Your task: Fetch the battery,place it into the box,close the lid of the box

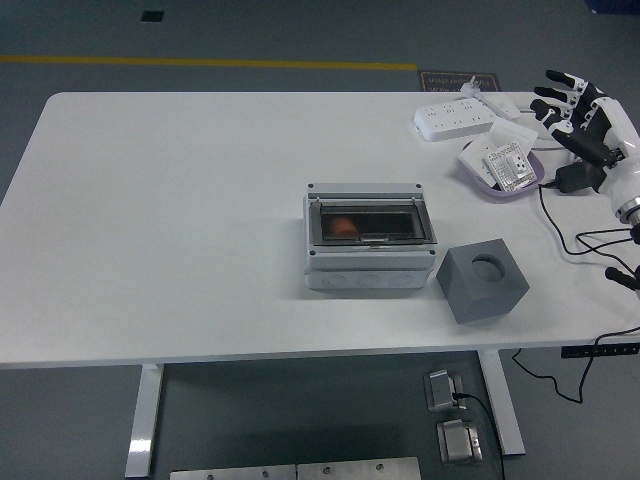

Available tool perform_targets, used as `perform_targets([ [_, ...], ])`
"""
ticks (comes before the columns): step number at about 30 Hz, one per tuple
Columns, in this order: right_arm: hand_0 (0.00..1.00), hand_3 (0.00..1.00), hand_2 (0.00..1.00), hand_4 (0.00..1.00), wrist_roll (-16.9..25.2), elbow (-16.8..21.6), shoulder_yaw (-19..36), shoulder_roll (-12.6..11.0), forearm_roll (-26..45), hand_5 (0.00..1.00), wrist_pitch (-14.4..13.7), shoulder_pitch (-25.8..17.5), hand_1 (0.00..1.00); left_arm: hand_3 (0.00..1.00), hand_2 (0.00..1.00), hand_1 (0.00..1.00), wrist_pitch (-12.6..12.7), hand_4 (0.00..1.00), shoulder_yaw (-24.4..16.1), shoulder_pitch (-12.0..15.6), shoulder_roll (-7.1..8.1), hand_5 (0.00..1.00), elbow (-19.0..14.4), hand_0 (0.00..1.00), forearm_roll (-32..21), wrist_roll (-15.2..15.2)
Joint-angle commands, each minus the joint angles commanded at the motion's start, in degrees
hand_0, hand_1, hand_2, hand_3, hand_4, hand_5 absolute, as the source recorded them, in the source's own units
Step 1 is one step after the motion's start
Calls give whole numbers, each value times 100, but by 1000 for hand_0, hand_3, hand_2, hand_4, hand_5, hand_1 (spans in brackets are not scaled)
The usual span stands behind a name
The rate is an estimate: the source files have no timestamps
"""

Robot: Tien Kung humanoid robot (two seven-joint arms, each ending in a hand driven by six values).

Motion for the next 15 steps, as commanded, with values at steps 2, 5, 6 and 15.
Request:
perform_targets([
  [2, 843, 880, 808, 570, -9, -3, -12, -3, -6, 274, -3, 5, 778, 543, 542, 577, -3, 334, -4, 5, 16, 2, 0, 463, 13, 6],
  [5, 843, 880, 808, 570, -21, 3, -35, 0, -21, 274, -8, 17, 778, 543, 542, 577, -9, 334, -1, 6, 38, 2, 0, 463, 22, 9],
  [6, 853, 881, 811, 561, -25, 8, -41, 1, -26, 243, -10, 18, 782, 545, 542, 575, -11, 333, 0, 3, 47, 2, 0, 463, 26, 10],
  [15, 860, 882, 814, 569, -46, 38, -62, 89, -60, 234, -65, -82, 785, 546, 542, 575, -33, 332, 112, -93, 173, 2, 0, 462, -26, -34],
])
